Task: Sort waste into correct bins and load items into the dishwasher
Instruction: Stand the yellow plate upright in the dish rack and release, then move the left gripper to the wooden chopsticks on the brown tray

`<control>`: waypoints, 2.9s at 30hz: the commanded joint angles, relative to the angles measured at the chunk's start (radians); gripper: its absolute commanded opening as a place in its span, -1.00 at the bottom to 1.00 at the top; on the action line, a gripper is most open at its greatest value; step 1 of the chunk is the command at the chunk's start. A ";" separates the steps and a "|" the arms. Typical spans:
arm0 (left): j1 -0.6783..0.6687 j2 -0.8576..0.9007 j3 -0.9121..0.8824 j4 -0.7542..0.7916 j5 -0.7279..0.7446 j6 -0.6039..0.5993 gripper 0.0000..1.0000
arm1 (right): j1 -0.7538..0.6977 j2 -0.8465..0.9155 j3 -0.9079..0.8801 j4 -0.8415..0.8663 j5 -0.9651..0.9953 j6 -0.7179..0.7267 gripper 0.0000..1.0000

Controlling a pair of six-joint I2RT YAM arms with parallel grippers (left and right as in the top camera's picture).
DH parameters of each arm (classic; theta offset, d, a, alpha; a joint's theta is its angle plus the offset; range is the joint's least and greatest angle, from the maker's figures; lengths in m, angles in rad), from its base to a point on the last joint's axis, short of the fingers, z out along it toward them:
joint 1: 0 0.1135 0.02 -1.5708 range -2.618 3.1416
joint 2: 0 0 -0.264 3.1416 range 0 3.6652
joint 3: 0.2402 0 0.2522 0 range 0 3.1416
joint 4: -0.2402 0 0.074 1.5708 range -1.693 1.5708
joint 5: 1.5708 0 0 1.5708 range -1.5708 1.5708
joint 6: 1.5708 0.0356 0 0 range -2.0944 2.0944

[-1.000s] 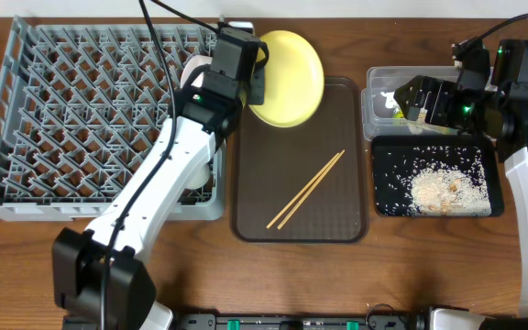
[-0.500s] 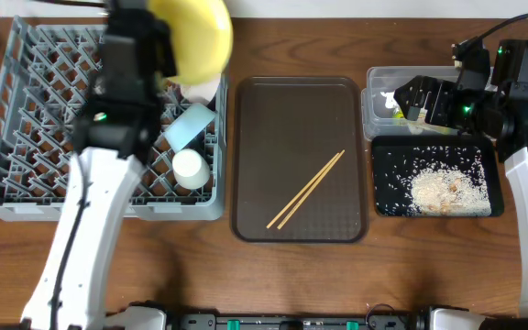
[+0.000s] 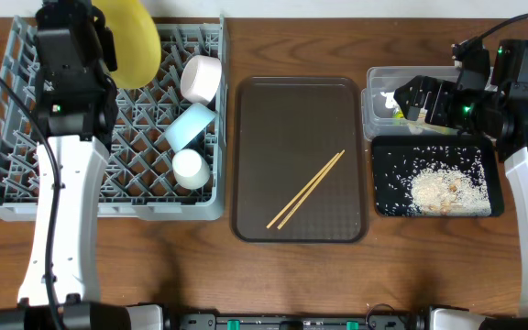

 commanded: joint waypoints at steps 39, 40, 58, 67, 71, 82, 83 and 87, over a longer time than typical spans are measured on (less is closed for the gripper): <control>-0.045 0.285 0.005 0.043 -0.010 0.309 -0.72 | 0.004 -0.001 0.003 -0.003 0.000 0.006 0.98; -0.045 0.288 0.005 0.034 -0.010 0.309 -0.56 | 0.004 -0.001 0.003 -0.003 0.000 0.006 0.98; -0.114 0.118 0.319 -0.391 0.404 -0.091 0.10 | 0.004 -0.001 0.003 -0.003 0.000 0.006 0.99; -0.446 0.140 0.284 -0.806 0.426 -0.249 0.09 | 0.004 -0.001 0.003 -0.003 0.000 0.006 0.98; -0.624 0.262 0.173 -0.828 0.488 -0.177 0.10 | 0.004 -0.001 0.003 -0.003 0.000 0.006 0.98; -0.737 0.563 0.146 -0.702 0.489 -0.148 0.09 | 0.004 -0.001 0.003 -0.003 0.000 0.006 0.99; -0.737 0.573 0.146 -0.702 0.491 -0.156 0.09 | 0.004 -0.001 0.003 -0.003 0.000 0.006 0.99; -0.737 0.589 0.146 -0.690 0.490 -0.166 0.16 | 0.004 -0.001 0.003 -0.003 0.000 0.006 0.99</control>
